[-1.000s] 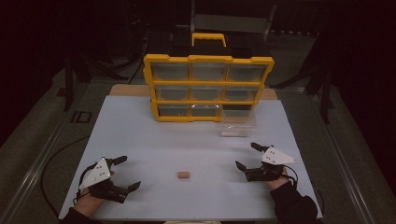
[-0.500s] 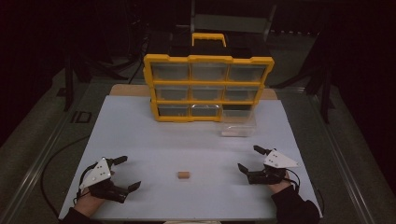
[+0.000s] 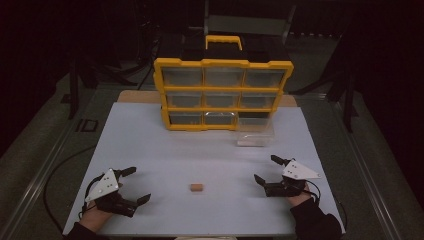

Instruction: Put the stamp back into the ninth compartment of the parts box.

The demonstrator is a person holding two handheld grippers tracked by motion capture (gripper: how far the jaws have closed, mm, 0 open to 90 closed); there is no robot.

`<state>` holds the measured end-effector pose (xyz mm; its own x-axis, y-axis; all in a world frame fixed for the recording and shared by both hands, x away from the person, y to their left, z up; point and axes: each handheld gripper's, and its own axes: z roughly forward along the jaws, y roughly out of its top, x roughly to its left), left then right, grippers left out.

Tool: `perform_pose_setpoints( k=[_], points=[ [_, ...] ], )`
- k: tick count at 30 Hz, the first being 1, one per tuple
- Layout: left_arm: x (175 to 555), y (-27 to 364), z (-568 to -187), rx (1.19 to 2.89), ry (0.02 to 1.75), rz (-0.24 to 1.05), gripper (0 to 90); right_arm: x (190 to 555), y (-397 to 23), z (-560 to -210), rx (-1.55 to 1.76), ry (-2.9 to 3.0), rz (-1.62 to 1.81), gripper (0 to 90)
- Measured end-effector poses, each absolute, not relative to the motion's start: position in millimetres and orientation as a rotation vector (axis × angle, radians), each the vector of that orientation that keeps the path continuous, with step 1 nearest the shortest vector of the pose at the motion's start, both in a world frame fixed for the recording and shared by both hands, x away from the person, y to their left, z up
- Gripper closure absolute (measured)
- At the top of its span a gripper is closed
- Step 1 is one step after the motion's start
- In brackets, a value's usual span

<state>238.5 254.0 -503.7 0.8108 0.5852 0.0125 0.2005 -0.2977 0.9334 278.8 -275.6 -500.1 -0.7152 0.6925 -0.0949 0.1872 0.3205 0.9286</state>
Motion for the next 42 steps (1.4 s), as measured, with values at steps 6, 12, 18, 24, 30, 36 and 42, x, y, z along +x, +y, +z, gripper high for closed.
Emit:
perform_pose_setpoints(
  k=[6, 12, 18, 24, 30, 36, 42],
  points=[
    [238, 254, -504, 1.872, 0.595, 0.428, 0.0, 278, -274, -501, 0.751, 2.113, 1.373, 8.6],
    [238, 253, -504, 1.877, 0.595, 0.431, 0.0, 279, -274, -501, 0.74, 2.127, 1.364, 8.6],
    [239, 253, -504, 1.886, 0.601, 0.435, 0.0, 279, -274, -501, 0.739, 2.126, 1.37, 8.6],
    [238, 253, -503, 1.889, 0.604, 0.441, 0.0, 276, -274, -500, 0.739, 2.115, 1.379, 8.6],
    [240, 256, -497, 1.871, 0.622, 0.442, 0.0, 276, -275, -497, 0.733, 2.098, 1.377, 8.6],
    [243, 260, -483, 1.841, 0.626, 0.416, 0.0, 275, -274, -496, 0.731, 2.095, 1.378, 8.6],
    [247, 261, -464, 1.857, 0.605, 0.419, 0.0, 274, -274, -495, 0.729, 2.096, 1.373, 8.7]
  ],
)
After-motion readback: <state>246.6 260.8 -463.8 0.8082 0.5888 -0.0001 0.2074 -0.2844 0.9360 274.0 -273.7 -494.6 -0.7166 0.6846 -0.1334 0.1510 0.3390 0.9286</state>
